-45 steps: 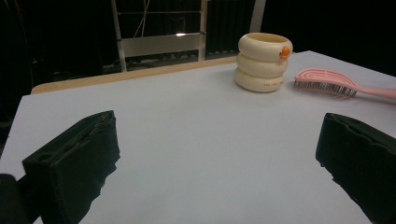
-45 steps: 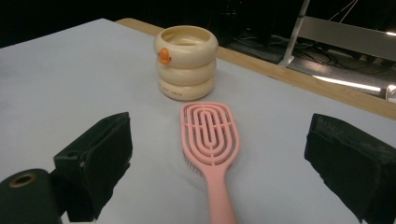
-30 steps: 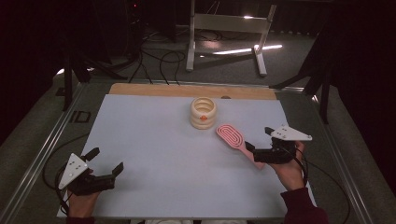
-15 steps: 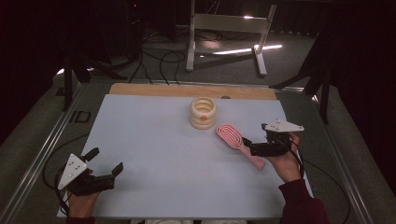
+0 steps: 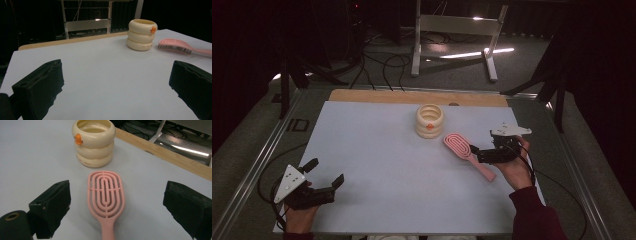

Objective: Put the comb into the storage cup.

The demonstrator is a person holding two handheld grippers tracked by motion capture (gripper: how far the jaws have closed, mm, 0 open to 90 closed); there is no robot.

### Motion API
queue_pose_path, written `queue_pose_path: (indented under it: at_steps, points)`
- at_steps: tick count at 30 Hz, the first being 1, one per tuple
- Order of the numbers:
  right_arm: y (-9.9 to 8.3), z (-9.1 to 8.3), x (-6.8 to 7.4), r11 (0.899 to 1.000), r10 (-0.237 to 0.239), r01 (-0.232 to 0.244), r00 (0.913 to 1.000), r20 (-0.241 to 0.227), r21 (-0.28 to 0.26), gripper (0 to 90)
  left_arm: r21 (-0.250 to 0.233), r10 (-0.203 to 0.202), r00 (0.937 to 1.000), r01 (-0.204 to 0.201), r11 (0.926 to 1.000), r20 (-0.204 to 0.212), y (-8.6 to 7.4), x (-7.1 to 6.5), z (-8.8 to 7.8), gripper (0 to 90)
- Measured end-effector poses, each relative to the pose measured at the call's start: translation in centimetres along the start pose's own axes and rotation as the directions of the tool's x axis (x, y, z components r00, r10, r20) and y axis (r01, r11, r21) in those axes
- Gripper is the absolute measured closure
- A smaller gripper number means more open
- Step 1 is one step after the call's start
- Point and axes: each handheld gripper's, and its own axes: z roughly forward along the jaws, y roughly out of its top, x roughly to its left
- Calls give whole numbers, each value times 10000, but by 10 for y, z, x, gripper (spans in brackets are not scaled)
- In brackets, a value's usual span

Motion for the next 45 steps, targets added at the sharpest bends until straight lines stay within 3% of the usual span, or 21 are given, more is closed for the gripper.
queue_pose_path:
  at_steps: [14,28,36,37,45]
  points:
    - [14,21,-9,9969,-165,174,9998,-133,768,76,60,8,10000,-8,10000,54,-1,-1,2,1]
    - [8,42,-13,9876,-150,201,9993,-336,1558,75,114,3,10000,-4,9999,97,-2,-1,3,1]
    - [3,51,-13,9769,-225,314,9988,-444,2115,76,159,7,9999,-9,9999,123,-3,-1,4,1]
    - [2,55,-13,9713,-292,396,9984,-474,2346,76,141,-22,9999,20,9999,113,-3,-1,3,1]
    - [-2,61,-13,9631,-328,465,9979,-559,2649,76,106,-60,9999,58,9999,109,-3,0,3,1]
